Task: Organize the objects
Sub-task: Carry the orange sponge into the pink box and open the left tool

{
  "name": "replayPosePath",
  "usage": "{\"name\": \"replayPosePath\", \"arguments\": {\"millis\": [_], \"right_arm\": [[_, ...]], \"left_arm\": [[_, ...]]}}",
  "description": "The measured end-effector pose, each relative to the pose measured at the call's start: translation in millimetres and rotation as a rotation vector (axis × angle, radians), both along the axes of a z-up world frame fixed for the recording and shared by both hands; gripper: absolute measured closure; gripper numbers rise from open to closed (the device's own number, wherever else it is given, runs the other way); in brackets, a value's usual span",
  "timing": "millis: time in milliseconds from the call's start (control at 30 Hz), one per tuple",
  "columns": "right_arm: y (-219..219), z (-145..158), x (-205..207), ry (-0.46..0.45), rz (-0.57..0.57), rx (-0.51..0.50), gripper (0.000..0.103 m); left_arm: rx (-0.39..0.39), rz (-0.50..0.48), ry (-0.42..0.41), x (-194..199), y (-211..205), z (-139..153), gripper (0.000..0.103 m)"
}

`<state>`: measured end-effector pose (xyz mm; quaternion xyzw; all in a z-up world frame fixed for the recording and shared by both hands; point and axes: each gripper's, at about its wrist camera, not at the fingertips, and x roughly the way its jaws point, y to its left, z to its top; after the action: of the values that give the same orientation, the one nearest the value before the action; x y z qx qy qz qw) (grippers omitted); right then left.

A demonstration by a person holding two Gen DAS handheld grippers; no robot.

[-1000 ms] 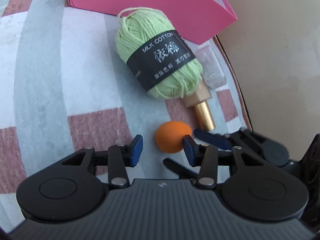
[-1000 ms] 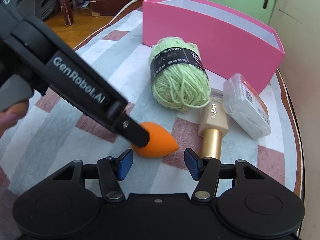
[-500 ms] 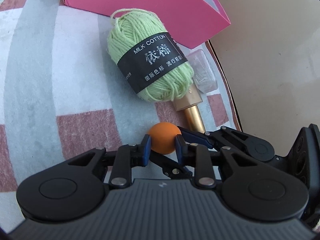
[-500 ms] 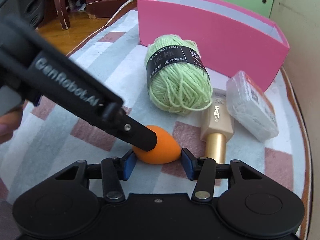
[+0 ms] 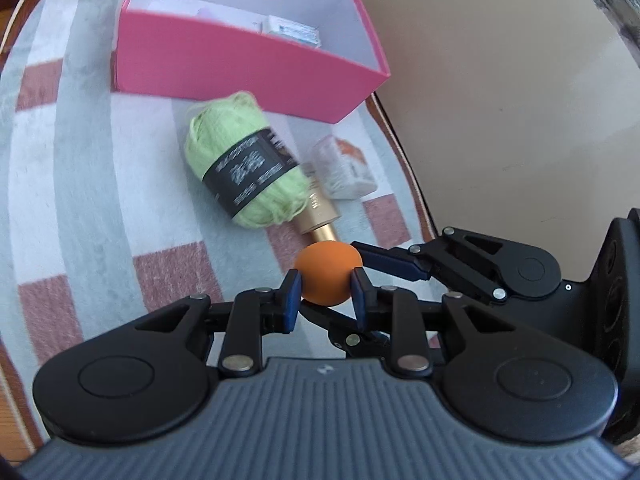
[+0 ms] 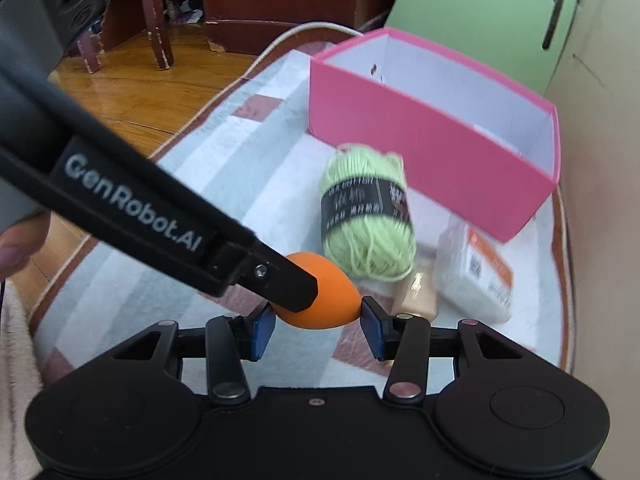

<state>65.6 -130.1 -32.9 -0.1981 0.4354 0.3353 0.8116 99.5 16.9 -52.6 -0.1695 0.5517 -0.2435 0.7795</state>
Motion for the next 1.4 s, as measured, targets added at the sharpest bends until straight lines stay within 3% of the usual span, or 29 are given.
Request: {"name": "replayPosePath", "arguments": {"millis": [100, 333, 533, 767, 900, 1033, 1267, 1400], "right_arm": [[-5, 17, 12, -0.011, 0.024, 0.012, 0.051], [-16, 58, 53, -0.018, -0.04, 0.096, 0.05], [-10, 74, 111, -0.064, -0.053, 0.068, 0.05], [-2, 51, 213, 0.059, -0.141, 0.054, 0.051], [8, 22, 259, 0.104, -0.148, -0.026, 0.051], [21, 1, 285, 0.08, -0.118, -0.113, 0.051], [27, -26, 303, 0.048, -0.082, -0.258, 0.05], [23, -32, 307, 0.018, -0.07, -0.298, 0.049]], "left_arm": [[0.013, -0.013, -0.041, 9, -5, 25, 0.078], [0.018, -0.007, -0.135, 54, -17, 70, 0.078], [0.012, 0.05, -0.153, 116, -23, 75, 0.077], [-0.063, 0.147, -0.105, 199, -28, 27, 0.077], [-0.093, 0.156, -0.043, 239, -32, 0, 0.077], [-0.116, 0.17, -0.013, 262, -37, -21, 0.078], [-0.253, 0.253, 0.104, 285, -41, -68, 0.078], [-0.256, 0.285, 0.114, 291, -44, -71, 0.079]]}}
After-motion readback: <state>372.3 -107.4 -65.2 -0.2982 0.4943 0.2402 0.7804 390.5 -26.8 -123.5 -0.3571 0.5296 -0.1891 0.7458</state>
